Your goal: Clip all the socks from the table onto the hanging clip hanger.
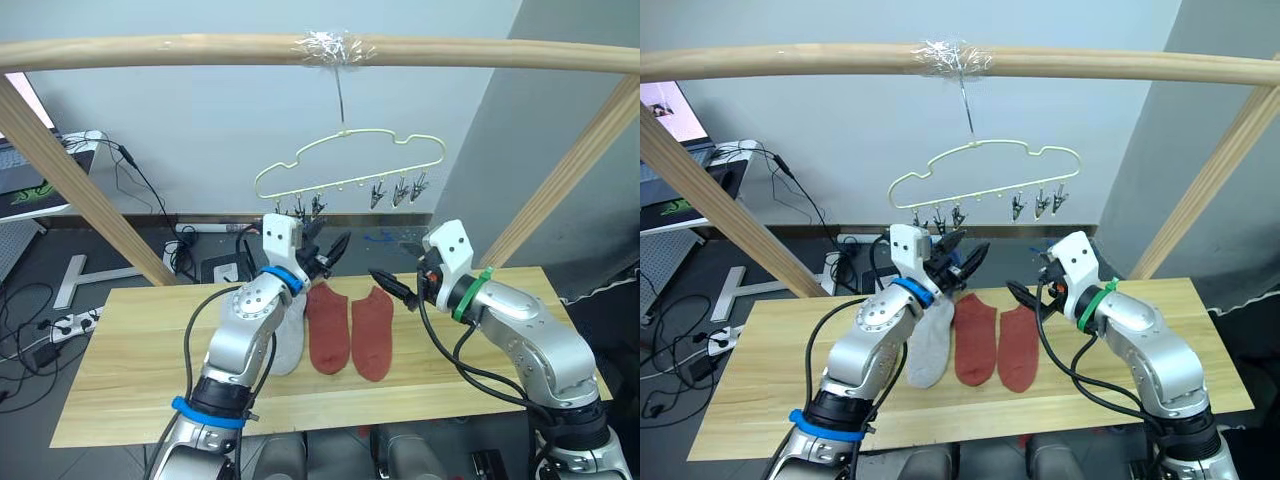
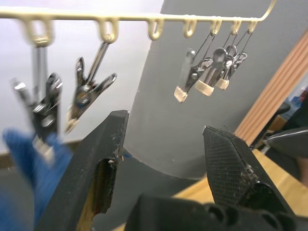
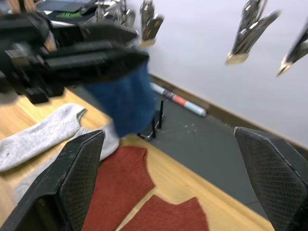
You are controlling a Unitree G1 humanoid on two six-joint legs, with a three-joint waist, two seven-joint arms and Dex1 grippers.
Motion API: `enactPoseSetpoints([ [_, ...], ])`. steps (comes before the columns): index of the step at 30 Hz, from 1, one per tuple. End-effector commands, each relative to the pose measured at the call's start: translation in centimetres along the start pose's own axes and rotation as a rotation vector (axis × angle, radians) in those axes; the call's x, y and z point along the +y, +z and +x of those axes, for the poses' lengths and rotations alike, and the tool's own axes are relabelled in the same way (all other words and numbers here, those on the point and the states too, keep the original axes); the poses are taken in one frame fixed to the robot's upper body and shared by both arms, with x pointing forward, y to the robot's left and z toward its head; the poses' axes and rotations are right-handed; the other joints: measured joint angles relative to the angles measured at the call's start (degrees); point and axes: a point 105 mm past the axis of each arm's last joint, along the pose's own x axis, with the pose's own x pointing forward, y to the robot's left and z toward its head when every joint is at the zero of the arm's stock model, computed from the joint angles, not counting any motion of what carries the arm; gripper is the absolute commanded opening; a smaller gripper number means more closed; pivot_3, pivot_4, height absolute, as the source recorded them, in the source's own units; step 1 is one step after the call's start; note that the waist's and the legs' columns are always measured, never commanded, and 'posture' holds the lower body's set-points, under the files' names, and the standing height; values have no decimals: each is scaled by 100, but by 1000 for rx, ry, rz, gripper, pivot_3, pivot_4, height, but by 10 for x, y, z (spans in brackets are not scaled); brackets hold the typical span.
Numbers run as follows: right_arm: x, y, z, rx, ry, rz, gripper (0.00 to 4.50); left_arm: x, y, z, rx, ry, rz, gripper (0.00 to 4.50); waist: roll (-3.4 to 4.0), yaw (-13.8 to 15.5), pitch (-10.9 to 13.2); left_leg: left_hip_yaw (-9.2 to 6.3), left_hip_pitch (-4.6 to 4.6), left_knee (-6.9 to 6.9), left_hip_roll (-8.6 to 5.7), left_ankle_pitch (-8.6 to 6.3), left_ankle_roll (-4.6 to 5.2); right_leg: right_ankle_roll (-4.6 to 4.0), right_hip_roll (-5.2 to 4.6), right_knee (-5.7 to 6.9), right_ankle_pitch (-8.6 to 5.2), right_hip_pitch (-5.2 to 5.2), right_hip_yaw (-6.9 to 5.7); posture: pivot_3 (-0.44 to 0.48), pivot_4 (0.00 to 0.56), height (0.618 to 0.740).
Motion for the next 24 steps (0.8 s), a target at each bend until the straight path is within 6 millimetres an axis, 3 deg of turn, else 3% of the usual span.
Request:
enactPoseSetpoints([
  [1, 0, 20, -5, -70, -7, -32, 4500, -2, 11, 4, -56, 11, 41, 2224, 0, 1, 0, 0, 0, 0, 0, 0, 0, 0, 0, 1, 0, 0, -1, 115, 158, 740],
  [14, -3, 37, -10, -125, 3, -79, 4500, 21, 5, -1, -42, 152, 120, 2224, 0, 3, 0, -1, 1, 4, 0, 0, 0, 1, 0, 6, 0, 3, -1, 110, 160, 740],
  [24, -8, 48, -10, -154, -4, -113, 4500, 23, 2, 21, -46, 195, 120, 2224, -1, 5, 0, -3, 4, 11, -2, 1, 1, 1, 0, 9, 2, 9, -3, 96, 150, 740],
])
